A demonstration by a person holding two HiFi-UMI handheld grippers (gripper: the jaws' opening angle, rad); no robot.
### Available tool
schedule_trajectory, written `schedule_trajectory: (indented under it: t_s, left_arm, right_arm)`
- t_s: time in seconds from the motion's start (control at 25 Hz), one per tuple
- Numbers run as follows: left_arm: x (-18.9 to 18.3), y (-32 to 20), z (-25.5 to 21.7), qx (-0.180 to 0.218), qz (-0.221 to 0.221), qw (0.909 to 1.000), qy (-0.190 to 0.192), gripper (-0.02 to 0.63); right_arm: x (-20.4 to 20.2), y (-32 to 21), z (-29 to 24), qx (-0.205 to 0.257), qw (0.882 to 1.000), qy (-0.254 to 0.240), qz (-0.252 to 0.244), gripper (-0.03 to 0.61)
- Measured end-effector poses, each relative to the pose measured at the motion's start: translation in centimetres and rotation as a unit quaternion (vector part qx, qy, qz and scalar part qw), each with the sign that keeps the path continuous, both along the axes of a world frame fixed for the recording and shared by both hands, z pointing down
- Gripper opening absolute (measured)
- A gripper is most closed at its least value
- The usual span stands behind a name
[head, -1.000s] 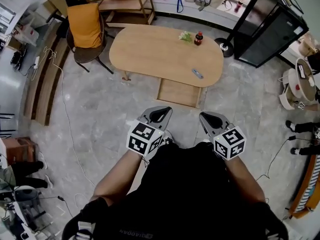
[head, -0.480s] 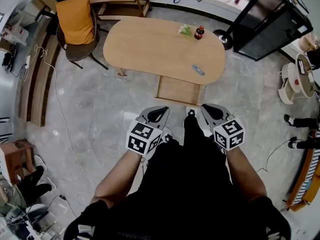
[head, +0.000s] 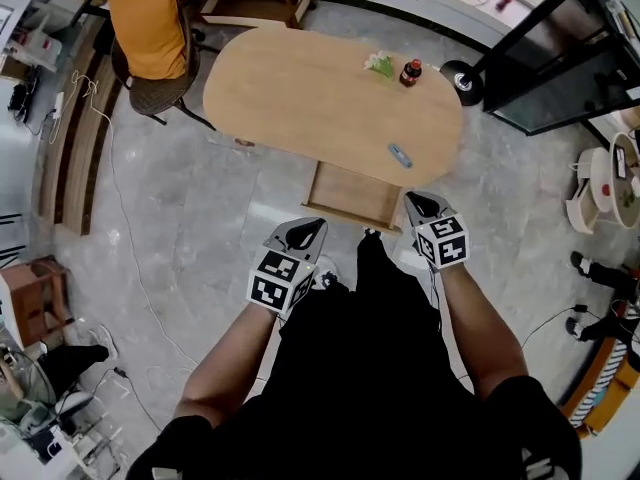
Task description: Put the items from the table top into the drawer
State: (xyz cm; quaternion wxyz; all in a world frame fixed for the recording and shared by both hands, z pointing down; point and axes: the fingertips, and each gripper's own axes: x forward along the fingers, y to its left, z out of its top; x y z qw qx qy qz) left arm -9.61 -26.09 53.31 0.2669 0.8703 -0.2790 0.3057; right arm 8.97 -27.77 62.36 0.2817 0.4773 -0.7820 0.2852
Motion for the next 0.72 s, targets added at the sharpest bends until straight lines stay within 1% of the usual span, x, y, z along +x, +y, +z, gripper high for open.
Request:
schedule_trajectory:
  t_s: [0.12,0.2,0.28,0.36,0.44,0.56,0.6,0.64,0.68,0.72]
  left_arm:
    - [2.0,-2.4,2.8,-0.021,-0.014,0.9995,-0.022,0.002]
    - [3.1,-3.2,5.1,-0.040,-0.022,0.9983,-0.035,0.002]
    - [4.0,-3.6,7.7,-0.066,-0.028,0.9960,-0.053,0.002]
    - [4.5,-3.8,10.2,-0.090,-0.032,0.9928,-0.073,0.002]
    - [4.8,-3.9,12.6,-0.110,-0.037,0.9889,-0.093,0.002]
    - [5.5,-4.1,15.3,-0.137,-0.051,0.9833,-0.108,0.002]
    - [5.8,-4.2,15.9,-0.144,-0.055,0.9818,-0.111,0.002]
    - [5.9,-4.2,16.3,-0.150,-0.058,0.9805,-0.113,0.002]
    - [6.1,-4.2,16.7,-0.154,-0.060,0.9796,-0.115,0.002]
    - [6.2,-4.2,16.9,-0.157,-0.063,0.9789,-0.115,0.002]
  right_arm:
    - [2.3,-2.9,5.6,-0.030,0.999,0.019,-0.011,0.005]
    - [3.5,-4.1,10.0,-0.060,0.997,0.036,-0.027,0.005]
    - [4.4,-4.8,14.3,-0.095,0.993,0.053,-0.046,0.005]
    - [5.4,-5.5,17.9,-0.127,0.986,0.076,-0.070,0.005]
    - [6.4,-6.5,20.7,-0.144,0.980,0.100,-0.096,0.006]
    - [7.8,-8.3,24.3,-0.154,0.974,0.117,-0.120,0.009]
    - [8.1,-8.9,25.2,-0.159,0.972,0.118,-0.123,0.030]
    - [8.3,-9.3,26.1,-0.164,0.971,0.119,-0.125,0.089]
    - [8.5,-9.7,26.9,-0.170,0.970,0.120,-0.126,0.124]
    - [8.6,-10.1,27.6,-0.173,0.969,0.123,-0.128,0.124]
